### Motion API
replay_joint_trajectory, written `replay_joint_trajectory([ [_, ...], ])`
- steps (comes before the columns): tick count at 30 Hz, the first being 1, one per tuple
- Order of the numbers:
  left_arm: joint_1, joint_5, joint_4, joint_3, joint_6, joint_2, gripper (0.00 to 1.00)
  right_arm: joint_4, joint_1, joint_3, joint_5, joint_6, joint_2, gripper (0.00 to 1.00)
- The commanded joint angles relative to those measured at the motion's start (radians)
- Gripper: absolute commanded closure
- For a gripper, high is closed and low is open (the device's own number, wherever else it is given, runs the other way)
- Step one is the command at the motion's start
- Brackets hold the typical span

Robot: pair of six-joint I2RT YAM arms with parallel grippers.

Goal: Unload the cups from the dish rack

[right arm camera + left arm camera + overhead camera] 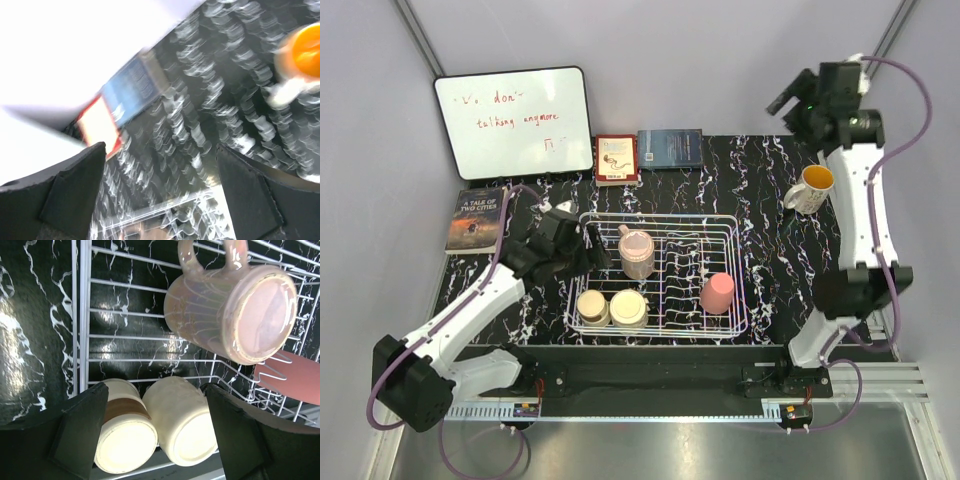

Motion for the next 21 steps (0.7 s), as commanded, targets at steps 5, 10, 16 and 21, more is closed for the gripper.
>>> replay_joint_trajectory([
  [5, -0.046, -0.13, 0.023, 0.148, 0.132, 0.094, 0.15, 0.364, 0.251, -0.692, -0.062, 0.015, -0.55, 0.05],
  [10, -0.044, -0.181, 0.035, 0.249, 0.176, 0.193, 0.13, 0.372, 0.289, -0.89, -0.093, -0.043, -0.783, 0.05],
  [16, -0.038, -0.211, 0.054, 0.375, 0.21, 0.345, 0.12, 0.321, 0.291, -0.947, -0.183, -0.089, -0.931, 0.06],
  [21, -0.02, -0.221, 0.052, 0.486, 0.267, 0.476, 0.13, 0.25, 0.291, -1.008, -0.193, -0.107, -1.012, 0.06],
])
